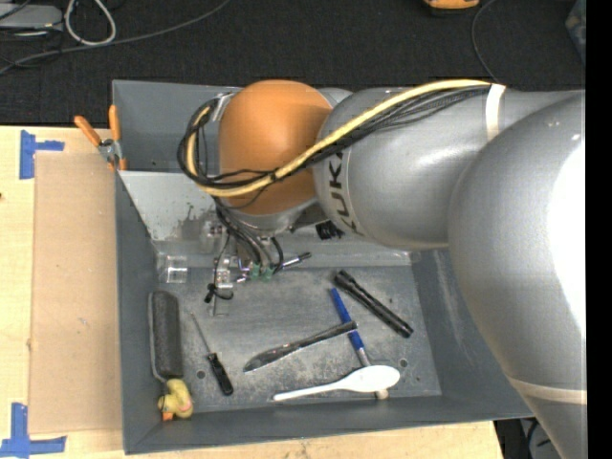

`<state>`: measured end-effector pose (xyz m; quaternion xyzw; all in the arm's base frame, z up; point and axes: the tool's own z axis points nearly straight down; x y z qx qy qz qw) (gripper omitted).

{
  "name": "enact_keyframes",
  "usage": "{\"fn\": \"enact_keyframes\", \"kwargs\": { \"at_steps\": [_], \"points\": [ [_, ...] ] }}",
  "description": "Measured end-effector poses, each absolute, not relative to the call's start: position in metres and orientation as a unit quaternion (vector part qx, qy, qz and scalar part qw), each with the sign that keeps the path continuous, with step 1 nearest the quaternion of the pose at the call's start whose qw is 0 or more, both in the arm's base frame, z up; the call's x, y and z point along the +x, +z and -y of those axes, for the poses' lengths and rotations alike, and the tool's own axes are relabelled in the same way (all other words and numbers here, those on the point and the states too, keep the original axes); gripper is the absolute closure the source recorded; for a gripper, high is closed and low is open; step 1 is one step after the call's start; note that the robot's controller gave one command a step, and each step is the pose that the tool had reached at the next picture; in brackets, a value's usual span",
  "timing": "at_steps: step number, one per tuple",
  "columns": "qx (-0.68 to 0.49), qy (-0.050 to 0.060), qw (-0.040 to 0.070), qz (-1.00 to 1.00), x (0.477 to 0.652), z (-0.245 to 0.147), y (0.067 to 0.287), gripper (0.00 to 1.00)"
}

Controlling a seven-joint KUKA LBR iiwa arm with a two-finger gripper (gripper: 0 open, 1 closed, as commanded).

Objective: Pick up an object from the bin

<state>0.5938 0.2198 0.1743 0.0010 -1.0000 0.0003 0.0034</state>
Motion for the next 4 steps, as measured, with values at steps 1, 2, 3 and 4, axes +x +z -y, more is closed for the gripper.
{"fn": "enact_keyframes", "kwargs": {
  "at_steps": [1, 2, 3, 4],
  "points": [
    [-0.001, 0.000, 0.001, 1.000, 0.596, -0.219, 0.177, 0.00],
    [0.111, -0.001, -0.002, 0.994, 0.557, -0.180, 0.124, 0.00],
    [0.177, -0.001, 0.000, 0.984, 0.540, -0.158, 0.112, 0.00],
    [0.257, 0.001, 0.006, 0.966, 0.536, -0.086, 0.098, 0.00]
  ]
}}
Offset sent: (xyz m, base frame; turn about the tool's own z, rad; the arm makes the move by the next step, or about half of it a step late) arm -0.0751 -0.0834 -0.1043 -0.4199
